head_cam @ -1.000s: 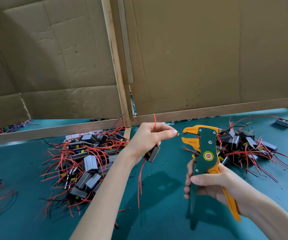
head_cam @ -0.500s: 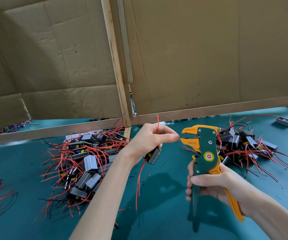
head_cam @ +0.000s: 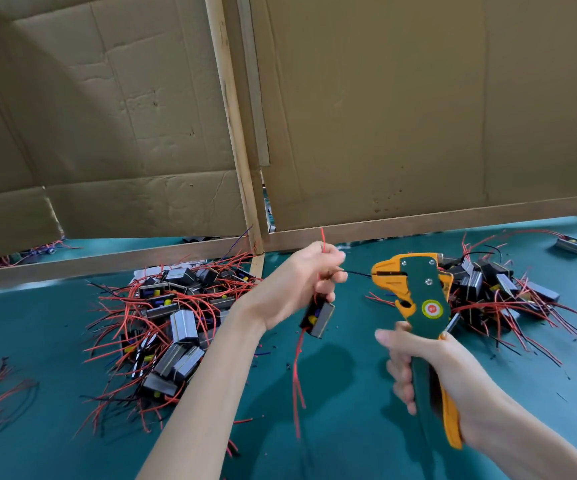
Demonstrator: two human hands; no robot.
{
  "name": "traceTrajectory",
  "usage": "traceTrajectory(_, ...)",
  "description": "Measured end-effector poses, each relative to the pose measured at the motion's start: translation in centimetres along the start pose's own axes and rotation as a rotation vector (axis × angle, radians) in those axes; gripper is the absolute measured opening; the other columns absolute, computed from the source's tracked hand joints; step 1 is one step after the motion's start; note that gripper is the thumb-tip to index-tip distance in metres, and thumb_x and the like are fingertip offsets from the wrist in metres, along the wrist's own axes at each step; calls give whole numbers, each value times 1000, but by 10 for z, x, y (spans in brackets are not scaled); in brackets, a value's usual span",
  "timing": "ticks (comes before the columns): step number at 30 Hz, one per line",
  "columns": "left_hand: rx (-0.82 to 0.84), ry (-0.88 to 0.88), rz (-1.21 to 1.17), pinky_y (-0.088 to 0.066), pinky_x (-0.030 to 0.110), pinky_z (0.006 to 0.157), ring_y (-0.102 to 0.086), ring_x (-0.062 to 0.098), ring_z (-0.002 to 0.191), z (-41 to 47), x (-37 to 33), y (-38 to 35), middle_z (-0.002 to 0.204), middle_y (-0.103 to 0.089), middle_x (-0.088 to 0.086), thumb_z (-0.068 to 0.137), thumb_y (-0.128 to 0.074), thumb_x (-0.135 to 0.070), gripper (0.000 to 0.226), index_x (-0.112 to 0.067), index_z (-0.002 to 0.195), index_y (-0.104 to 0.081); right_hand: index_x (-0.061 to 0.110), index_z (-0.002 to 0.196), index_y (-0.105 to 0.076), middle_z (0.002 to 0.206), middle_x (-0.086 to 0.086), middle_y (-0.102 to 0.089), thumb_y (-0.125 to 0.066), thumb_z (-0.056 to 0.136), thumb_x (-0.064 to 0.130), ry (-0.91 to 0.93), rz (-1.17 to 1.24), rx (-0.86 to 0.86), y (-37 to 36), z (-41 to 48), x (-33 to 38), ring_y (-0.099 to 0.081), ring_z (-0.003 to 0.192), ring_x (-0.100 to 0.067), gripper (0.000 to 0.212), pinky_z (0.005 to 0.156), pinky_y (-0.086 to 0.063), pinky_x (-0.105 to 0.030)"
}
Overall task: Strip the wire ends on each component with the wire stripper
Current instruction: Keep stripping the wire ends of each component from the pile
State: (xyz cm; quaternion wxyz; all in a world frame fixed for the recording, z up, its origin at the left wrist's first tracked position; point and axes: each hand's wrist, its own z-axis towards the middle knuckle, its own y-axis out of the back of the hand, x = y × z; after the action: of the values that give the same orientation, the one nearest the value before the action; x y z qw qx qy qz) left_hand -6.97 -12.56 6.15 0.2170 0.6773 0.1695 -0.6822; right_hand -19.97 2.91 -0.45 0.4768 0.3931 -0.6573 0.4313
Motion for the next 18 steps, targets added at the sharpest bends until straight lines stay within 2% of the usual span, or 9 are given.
traceTrajectory(2,55,40,-97,-37,27,68,-33,11,60,1,2,-3,74,-51,-2,99,-40,-31,22,-17,83,-43,13,52,-53,55,-11,-47,-87,53,22,17,42,-10,3,2,1,-45,42,-25,35,41,-42,-27)
traceTrajectory(5,-30,-36,64,-37,25,66,-33,10,58,5,7,-5,73,-49,-3,106,-27,-23,34,-15,80,-48,9,67,-70,68,-21,-58,-79,57,-3,82,214,87,6,6,7,-62,59,-33,19,57,-56,-41)
traceTrajectory(8,-89,-158,323,-40,18,66,-41,5,61,4,7,0,71,-56,-12,104,-36,-20,33,-18,88,-65,6,75,-70,75,-24,-60,-72,66,5,123,262,104,10,10,8,-65,70,-36,10,66,-58,-45)
traceTrajectory(11,-134,-213,380,-42,14,63,-49,2,71,3,5,3,75,-66,-19,96,-54,-15,19,-20,99,-72,4,72,-68,72,-24,-59,-71,64,3,116,244,100,11,12,10,-64,67,-39,9,65,-57,-47)
traceTrajectory(12,-163,-233,358,-42,15,62,-49,2,70,4,4,2,79,-70,-15,92,-60,-12,16,-19,99,-73,3,71,-67,71,-24,-59,-70,63,1,103,238,102,11,13,11,-64,66,-40,9,64,-57,-47)
traceTrajectory(15,-213,-293,332,-42,17,57,-49,7,66,4,0,-1,87,-72,13,84,-71,-8,13,-17,92,-76,0,72,-65,70,-26,-58,-68,61,-3,71,214,115,9,11,12,-63,63,-41,12,61,-57,-48)
traceTrajectory(16,-208,-306,346,-42,18,57,-49,9,66,3,-1,-2,84,-71,16,83,-72,-8,11,-17,89,-77,0,72,-64,69,-26,-58,-68,60,-4,61,205,124,8,11,12,-63,62,-41,12,60,-57,-48)
traceTrajectory(18,-184,-320,376,-40,17,57,-51,7,64,2,-3,-3,72,-69,4,82,-73,-9,8,-16,85,-77,-1,72,-65,69,-27,-58,-68,60,-4,40,190,137,7,9,11,-63,61,-41,13,58,-57,-47)
